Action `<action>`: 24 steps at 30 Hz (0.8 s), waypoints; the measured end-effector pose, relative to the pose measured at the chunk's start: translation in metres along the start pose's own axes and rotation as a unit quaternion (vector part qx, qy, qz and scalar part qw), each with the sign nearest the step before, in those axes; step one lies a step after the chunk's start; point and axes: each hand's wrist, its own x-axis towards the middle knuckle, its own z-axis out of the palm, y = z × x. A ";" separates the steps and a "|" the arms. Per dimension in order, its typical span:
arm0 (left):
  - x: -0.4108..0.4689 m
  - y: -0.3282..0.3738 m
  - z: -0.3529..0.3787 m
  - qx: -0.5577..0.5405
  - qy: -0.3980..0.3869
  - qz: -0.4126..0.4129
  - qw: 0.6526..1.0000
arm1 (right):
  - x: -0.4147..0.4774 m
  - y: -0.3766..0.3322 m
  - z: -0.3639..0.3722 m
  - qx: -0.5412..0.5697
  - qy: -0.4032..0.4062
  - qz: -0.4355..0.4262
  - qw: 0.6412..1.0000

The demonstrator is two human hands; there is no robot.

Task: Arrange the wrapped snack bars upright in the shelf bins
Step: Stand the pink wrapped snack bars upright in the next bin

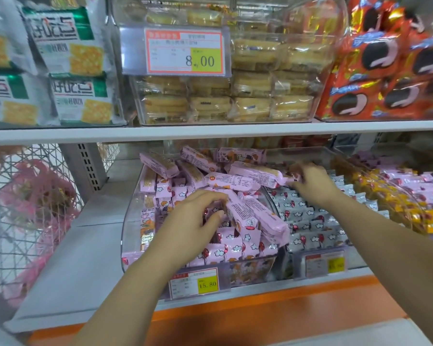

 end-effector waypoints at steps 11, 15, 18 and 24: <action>-0.003 -0.005 -0.006 -0.002 0.026 -0.002 1.000 | -0.057 -0.042 -0.037 0.198 0.159 -0.050 0.966; -0.006 -0.007 -0.009 0.007 0.028 0.002 1.000 | -0.040 -0.079 -0.031 0.117 0.103 -0.110 0.982; -0.010 -0.010 -0.015 0.009 0.037 -0.005 0.999 | -0.025 -0.094 -0.019 0.075 0.112 -0.116 0.984; -0.016 -0.018 -0.032 0.076 0.060 0.009 0.995 | -0.016 -0.100 -0.004 0.048 0.140 -0.123 0.981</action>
